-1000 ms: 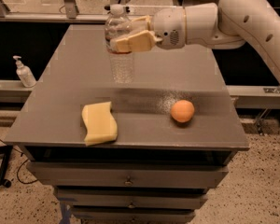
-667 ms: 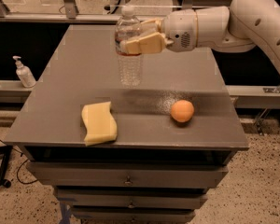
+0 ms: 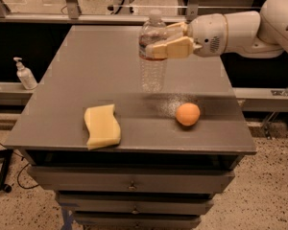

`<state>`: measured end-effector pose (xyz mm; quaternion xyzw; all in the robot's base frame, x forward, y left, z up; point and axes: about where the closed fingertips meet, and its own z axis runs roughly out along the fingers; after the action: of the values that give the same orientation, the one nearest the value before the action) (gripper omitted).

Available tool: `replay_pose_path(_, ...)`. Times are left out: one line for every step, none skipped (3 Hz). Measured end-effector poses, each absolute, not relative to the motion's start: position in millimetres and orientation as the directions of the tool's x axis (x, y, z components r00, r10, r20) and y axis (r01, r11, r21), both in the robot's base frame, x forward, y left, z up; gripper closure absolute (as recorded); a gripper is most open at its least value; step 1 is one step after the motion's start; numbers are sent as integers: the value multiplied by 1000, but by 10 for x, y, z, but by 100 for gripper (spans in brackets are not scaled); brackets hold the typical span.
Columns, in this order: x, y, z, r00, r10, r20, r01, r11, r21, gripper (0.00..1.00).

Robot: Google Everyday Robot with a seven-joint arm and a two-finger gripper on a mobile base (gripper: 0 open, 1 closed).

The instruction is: Move water bottle near orange

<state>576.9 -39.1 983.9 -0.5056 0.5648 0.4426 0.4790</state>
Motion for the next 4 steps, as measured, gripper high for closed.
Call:
replay_pose_path(5774, -645, 9830, -22, -149, -989, -995, 102, 7, 100)
replay_pose_path(5748, -945, 9703, -15, -143, -990, -995, 99, 1, 100)
replay_pose_path(5747, -948, 9702, -15, -143, -990, -995, 100, 1, 100)
replay_pose_path(5761, -894, 9696, -1, -159, -987, -997, 79, -11, 100)
